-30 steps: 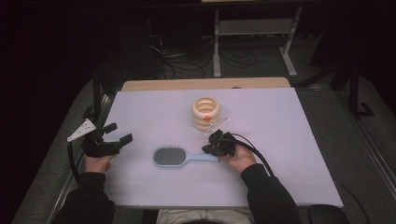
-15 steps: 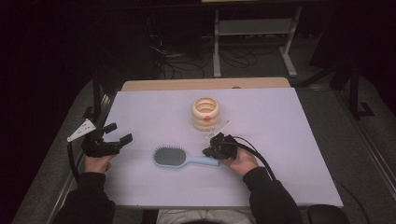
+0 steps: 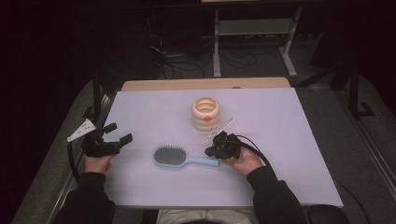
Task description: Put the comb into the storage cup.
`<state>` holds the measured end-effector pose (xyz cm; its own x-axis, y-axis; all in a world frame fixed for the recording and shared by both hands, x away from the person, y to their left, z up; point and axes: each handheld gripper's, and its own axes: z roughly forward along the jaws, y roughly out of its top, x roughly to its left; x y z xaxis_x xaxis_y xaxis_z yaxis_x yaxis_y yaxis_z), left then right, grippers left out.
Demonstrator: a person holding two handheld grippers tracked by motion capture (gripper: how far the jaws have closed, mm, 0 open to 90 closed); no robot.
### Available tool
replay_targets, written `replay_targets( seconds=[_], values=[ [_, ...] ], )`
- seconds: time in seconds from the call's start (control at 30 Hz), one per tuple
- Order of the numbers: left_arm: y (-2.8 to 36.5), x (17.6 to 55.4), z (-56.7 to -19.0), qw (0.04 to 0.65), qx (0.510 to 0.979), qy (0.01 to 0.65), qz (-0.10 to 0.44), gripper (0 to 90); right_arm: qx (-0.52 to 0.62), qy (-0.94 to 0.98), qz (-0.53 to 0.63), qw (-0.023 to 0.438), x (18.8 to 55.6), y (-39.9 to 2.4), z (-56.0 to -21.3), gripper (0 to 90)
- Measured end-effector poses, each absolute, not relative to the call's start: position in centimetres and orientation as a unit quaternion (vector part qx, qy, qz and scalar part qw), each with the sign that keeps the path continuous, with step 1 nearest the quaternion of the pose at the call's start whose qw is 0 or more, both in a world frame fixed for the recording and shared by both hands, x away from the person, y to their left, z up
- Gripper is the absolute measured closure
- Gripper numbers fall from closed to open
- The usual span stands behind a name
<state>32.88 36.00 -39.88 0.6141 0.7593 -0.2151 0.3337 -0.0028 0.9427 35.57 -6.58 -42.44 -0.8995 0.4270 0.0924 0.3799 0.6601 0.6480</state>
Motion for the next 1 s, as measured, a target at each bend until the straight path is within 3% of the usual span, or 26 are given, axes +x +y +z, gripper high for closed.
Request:
replay_targets(
  seconds=[0.2,0.43,0.47,0.53,0.6,0.7,1.0],
  values=[
    [36.0,32.9,-39.9,0.581,0.686,0.398,0.183,0.0,0.224,0.906,0.357,0.032,35.7,-7.1,-41.6,76.4],
    [36.0,33.0,-39.9,0.581,0.686,0.398,0.182,0.0,0.228,0.903,0.363,0.036,35.7,-7.4,-40.7,62.9],
    [36.0,33.0,-39.9,0.581,0.686,0.398,0.182,0.0,0.227,0.904,0.362,0.032,35.8,-7.4,-40.4,56.0],
    [36.0,33.0,-39.9,0.581,0.686,0.398,0.183,0.0,0.223,0.906,0.359,0.027,35.9,-7.3,-40.3,52.9],
    [36.0,33.0,-39.9,0.581,0.685,0.399,0.183,0.0,0.217,0.91,0.352,0.021,36.0,-7.2,-39.7,41.1],
    [36.0,33.0,-39.9,0.581,0.685,0.398,0.184,0.0,0.21,0.915,0.345,0.017,36.0,-7.0,-39.4,35.3],
    [36.0,33.0,-39.9,0.582,0.686,0.398,0.184,0.0,0.194,0.925,0.326,0.007,36.3,-6.0,-38.8,0.0]
  ],
)
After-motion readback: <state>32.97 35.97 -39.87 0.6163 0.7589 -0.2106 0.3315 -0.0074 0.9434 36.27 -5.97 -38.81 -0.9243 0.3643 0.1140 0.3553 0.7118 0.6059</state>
